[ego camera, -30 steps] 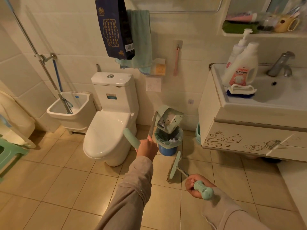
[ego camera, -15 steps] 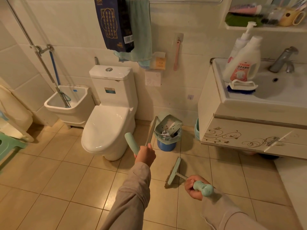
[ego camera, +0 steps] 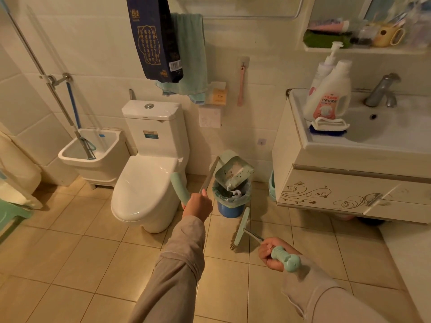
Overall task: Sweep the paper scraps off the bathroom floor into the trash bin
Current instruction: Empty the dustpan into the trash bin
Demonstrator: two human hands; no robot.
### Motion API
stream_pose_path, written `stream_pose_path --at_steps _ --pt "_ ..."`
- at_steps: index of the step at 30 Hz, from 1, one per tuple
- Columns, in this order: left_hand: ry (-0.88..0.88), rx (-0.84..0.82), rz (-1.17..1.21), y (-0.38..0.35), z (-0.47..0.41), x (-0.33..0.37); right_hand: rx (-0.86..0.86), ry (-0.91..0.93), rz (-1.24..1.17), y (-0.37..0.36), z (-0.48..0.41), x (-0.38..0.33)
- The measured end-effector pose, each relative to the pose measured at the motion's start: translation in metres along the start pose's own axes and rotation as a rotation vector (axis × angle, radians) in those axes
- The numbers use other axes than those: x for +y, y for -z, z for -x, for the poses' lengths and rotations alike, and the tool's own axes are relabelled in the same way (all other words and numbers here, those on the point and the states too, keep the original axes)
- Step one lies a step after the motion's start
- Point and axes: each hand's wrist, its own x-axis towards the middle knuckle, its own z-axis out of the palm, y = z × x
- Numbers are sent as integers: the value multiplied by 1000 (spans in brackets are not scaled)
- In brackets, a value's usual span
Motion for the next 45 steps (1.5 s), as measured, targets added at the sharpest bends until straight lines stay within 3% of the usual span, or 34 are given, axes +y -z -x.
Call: stream_pose_path --at_steps 16,26,33,38,45 --pt "-89 -64 -15 -18 9 20 36 -39 43 7 -13 10" --pt "6 -48 91 -18 9 12 25 -36 49 5 -7 12" --pt "226 -72 295 -18 15 3 3 -2 57 -4 1 7" --pt "274 -78 364 -19 26 -6 -14 -3 58 -1 5 8" --pt "536 -78 760 -35 54 -25 14 -5 95 -9 7 17"
